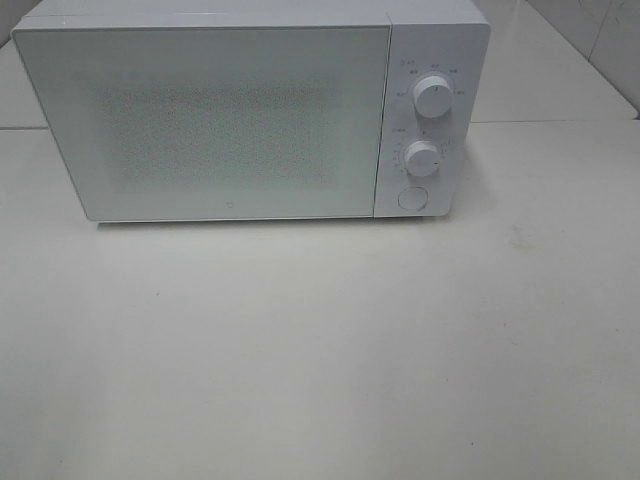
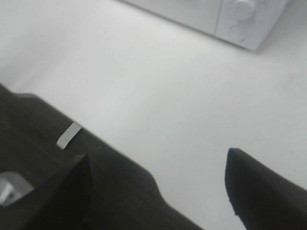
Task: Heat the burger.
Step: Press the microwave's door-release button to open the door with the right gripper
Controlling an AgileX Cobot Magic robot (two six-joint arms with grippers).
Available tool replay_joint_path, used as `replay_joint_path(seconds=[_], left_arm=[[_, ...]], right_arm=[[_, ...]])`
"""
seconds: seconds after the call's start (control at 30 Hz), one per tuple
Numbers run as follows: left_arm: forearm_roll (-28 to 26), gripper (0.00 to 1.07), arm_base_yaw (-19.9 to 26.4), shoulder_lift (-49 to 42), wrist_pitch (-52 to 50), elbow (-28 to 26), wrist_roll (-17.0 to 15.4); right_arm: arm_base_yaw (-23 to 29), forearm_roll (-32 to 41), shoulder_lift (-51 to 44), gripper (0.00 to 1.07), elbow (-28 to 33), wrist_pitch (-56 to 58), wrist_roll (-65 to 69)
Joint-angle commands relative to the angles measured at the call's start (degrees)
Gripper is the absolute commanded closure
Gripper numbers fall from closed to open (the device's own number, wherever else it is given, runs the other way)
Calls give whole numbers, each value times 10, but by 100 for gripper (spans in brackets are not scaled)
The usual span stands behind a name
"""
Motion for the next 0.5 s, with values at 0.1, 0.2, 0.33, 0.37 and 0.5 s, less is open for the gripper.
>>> replay_joint_path(seconds=[0.1, 0.2, 0.33, 0.37, 0.5], left_arm=[[-3, 9, 2, -13, -4, 1, -3], [-3, 9, 2, -13, -4, 1, -3], [-3, 9, 2, -13, -4, 1, -3], [-3, 9, 2, -13, -4, 1, -3], [-3, 9, 2, -13, -4, 1, -3]], right_arm=[[-81, -22, -81, 32, -1, 2, -18], [-99, -23, -111, 32, -1, 2, -17], [-116, -23, -135, 32, 2, 2, -15], [-131, -25, -152, 32, 15, -1, -16], [-161, -23, -191, 32, 86, -6, -14]])
